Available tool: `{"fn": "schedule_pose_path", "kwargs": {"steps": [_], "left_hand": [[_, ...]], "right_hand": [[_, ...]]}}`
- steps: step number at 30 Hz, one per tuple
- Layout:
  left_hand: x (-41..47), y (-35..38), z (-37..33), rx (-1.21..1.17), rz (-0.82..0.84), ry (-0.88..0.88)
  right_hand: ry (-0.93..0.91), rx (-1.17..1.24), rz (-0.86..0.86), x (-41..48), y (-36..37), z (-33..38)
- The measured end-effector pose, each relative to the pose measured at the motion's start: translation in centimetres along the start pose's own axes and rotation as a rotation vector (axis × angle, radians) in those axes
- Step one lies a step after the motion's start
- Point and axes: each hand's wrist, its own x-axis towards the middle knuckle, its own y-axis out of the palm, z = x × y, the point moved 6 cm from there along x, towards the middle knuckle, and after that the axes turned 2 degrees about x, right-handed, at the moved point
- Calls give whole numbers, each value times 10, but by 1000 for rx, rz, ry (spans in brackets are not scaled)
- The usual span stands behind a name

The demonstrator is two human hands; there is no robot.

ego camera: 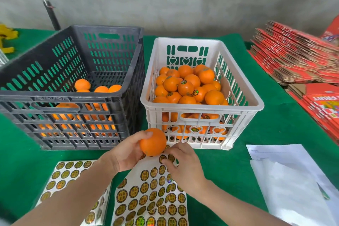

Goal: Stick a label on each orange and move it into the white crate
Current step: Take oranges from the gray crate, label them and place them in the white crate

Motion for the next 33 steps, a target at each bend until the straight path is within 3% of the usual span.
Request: {"fn": "schedule_pose_path", "kwargs": {"steps": [4, 13, 19, 22, 25, 28, 31, 33], "left_hand": [[0, 0, 4, 12, -5, -10], [-2, -3, 9, 63, 22, -35], [1, 2, 9, 110, 15, -47], [2, 2, 11, 150, 31, -79], [1, -3, 11, 383, 23, -83], [-1, -6, 10, 552, 12, -54], [-4, -8, 4, 561, -11, 16], [-5, -9, 2, 433, -9, 64]], "right_hand": [[-7, 44, -25, -2, 1, 2], [241, 169, 79, -5, 7, -10], [39, 140, 5, -9, 3, 0], [168, 243, 53, -10, 4, -9], [373, 342, 87, -10, 1, -24], [451, 414, 84, -8, -6, -29], [470, 439, 71, -5, -14, -28], [458, 480, 40, -1, -23, -26]]}}
